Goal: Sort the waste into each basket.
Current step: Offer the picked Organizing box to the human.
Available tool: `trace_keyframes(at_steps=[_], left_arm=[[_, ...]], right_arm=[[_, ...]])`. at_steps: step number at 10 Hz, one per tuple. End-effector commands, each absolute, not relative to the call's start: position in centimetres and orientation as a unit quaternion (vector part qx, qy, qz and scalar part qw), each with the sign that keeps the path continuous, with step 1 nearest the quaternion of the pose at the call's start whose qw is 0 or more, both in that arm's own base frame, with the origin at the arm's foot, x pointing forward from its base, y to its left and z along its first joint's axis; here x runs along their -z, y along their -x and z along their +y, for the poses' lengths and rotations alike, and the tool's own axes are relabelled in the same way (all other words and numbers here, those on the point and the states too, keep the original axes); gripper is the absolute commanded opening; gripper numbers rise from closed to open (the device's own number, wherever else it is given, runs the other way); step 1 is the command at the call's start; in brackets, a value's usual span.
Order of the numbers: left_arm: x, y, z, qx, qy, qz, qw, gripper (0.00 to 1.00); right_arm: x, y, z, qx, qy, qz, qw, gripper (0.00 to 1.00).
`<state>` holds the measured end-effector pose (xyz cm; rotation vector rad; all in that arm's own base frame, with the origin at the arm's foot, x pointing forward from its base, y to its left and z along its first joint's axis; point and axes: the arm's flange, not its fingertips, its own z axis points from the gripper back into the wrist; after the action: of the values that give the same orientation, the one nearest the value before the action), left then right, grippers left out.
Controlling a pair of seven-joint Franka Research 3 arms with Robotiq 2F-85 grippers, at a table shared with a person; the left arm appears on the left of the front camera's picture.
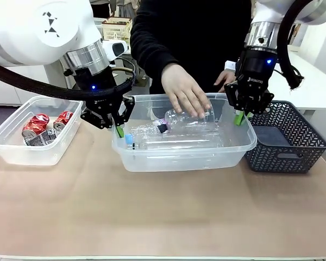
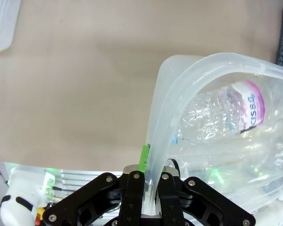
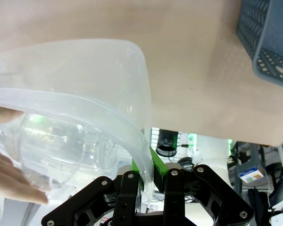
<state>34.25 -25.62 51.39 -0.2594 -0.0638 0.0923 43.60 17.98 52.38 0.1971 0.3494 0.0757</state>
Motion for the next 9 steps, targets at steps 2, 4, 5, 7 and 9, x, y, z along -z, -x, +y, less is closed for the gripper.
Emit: trace_keyframes(at_steps=[2, 4, 5, 7, 9], left_arm=[[-51.7, -34.14, -25.55, -0.066, 0.141, -0.035, 0.987, 0.0], [-51.7, -34.14, -25.55, -0.066, 0.141, -0.035, 0.987, 0.0], [-51.7, -34.14, -25.55, -0.066, 0.141, -0.035, 0.987, 0.0], [-51.7, -34.14, -25.55, -0.066, 0.141, -0.035, 0.987, 0.0], [-51.7, -34.14, -25.55, -0.066, 0.141, -0.035, 0.987, 0.0]], right_arm=[[-52.42, -43.29, 17.98, -0.039, -0.1, 0.171, 0.979, 0.0], [-52.42, -43.29, 17.98, -0.039, -0.1, 0.171, 0.979, 0.0], [-52.42, -43.29, 17.98, -0.039, -0.1, 0.171, 0.979, 0.0], [-52.42, -43.29, 17.98, -0.039, -0.1, 0.171, 0.979, 0.0], [-52.42, -43.29, 17.98, -0.039, -0.1, 0.171, 0.979, 0.0]])
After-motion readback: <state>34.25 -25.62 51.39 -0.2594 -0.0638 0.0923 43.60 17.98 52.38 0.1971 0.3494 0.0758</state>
